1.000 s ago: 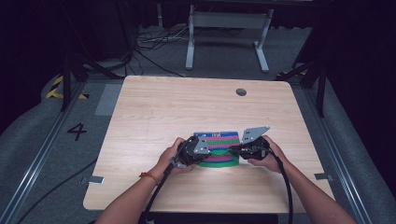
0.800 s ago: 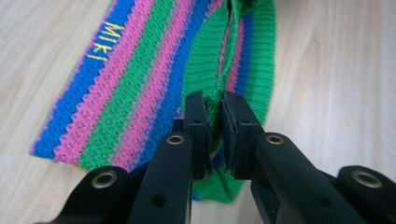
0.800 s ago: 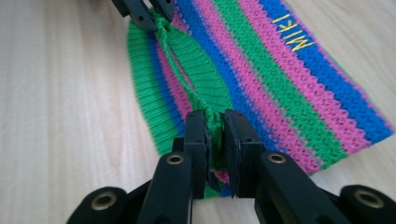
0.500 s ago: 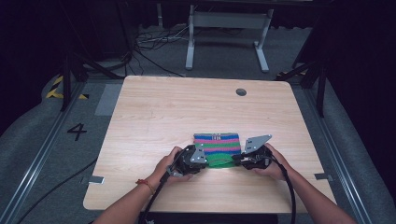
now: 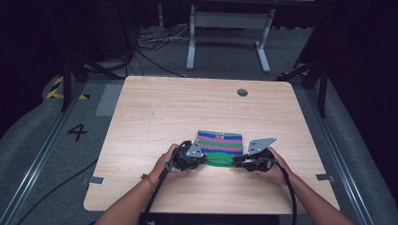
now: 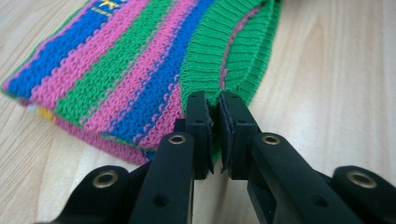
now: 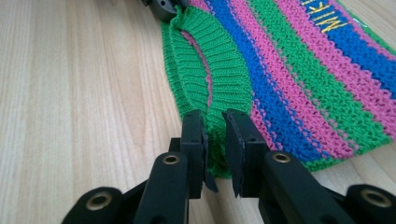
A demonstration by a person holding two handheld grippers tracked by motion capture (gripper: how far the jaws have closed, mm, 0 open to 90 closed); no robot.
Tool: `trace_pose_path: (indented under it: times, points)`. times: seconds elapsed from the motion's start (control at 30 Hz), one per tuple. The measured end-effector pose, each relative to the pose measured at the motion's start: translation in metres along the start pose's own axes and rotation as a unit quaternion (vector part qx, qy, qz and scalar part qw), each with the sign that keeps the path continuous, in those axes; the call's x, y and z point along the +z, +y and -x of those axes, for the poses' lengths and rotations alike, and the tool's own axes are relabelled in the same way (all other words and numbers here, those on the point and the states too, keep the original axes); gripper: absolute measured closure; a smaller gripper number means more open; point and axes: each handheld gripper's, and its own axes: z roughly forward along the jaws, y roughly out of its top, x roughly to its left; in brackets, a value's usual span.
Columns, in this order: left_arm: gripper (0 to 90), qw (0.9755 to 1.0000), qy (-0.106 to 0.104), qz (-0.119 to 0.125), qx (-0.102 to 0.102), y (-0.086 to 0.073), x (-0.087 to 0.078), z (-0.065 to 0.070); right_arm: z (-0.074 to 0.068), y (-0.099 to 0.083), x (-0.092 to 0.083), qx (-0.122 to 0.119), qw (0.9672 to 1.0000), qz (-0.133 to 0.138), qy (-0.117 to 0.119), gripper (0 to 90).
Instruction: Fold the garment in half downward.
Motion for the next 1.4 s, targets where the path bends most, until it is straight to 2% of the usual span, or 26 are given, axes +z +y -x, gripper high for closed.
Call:
trace_pose_path:
  times: [0.17,0.3,0.47,0.67,0.8,0.93,1.03,1.13,1.3,1.4]
  points:
    - [82.1,1.0000,0.001,0.001,-0.004,0.001,0.000,0.000,-0.001,0.002,0.001,-0.009,0.9999,-0.005,-0.012,77.7]
    - [77.0,1.0000,0.000,-0.003,-0.001,0.002,0.000,0.002,-0.003,0.003,0.001,-0.011,0.9998,-0.007,-0.015,74.5]
    - [75.2,1.0000,-0.006,0.002,0.006,0.005,-0.002,0.005,-0.006,0.006,-0.002,-0.013,0.9997,-0.009,-0.016,71.9]
    - [74.5,0.9999,-0.007,0.012,0.000,0.007,-0.009,0.007,-0.008,0.009,-0.008,-0.023,0.9992,-0.008,-0.030,70.4]
    - [72.0,0.9999,-0.005,0.011,0.000,0.008,-0.015,0.011,-0.011,0.011,-0.015,-0.022,0.9987,-0.008,-0.044,62.5]
    - [63.3,0.9999,0.012,-0.005,0.009,0.008,-0.023,0.012,-0.013,0.014,-0.024,-0.026,0.9978,-0.013,-0.059,51.8]
    - [54.3,0.9991,0.039,-0.014,0.007,0.007,-0.031,0.011,-0.015,0.014,-0.027,-0.033,0.9966,-0.026,-0.071,47.0]
    - [47.1,0.9985,0.052,-0.018,0.005,0.003,-0.040,0.012,-0.017,0.010,-0.031,-0.032,0.9952,-0.037,-0.085,41.8]
    - [39.2,0.9980,0.061,-0.016,-0.008,-0.008,-0.055,0.010,-0.019,0.005,-0.040,-0.029,0.9937,-0.039,-0.101,36.6]
    - [35.5,0.9974,0.066,-0.017,-0.023,-0.019,-0.065,0.009,-0.019,-0.001,-0.049,-0.025,0.9917,-0.039,-0.120,32.4]
